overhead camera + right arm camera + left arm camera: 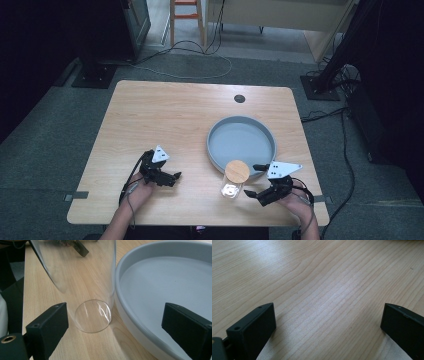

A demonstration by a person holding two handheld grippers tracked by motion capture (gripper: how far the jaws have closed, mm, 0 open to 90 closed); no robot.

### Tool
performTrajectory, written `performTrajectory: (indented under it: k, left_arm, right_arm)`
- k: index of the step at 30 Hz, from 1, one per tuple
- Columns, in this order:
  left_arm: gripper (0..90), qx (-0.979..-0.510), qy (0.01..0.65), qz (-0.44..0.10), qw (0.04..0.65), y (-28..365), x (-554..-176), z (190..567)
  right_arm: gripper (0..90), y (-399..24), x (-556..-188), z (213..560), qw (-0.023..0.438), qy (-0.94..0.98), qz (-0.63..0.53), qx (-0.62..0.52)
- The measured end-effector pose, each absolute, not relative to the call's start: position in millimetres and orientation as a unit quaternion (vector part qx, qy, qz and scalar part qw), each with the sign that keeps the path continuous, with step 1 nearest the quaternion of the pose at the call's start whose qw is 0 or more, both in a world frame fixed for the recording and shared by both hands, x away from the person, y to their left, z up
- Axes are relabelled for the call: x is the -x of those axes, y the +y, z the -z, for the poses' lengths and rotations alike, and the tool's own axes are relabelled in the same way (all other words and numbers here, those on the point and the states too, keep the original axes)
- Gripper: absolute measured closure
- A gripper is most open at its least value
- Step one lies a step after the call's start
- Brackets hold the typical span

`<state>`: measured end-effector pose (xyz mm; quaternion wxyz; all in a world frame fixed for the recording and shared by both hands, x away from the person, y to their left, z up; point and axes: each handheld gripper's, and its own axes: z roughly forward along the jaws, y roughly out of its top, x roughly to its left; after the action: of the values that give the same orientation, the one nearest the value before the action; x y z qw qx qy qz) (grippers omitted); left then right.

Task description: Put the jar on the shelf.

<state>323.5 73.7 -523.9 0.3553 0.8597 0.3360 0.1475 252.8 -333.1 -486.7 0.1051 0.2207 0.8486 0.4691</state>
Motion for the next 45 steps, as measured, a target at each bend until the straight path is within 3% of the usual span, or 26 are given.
performTrajectory:
  k: [45]
  left_arm:
    - [0.0, -0.860, 0.336, -0.148, 0.355, 74, -324, 524]
  right_arm:
    - [10.0, -310, -251, 489, 0.089, 0.861, -0.465, -0.187]
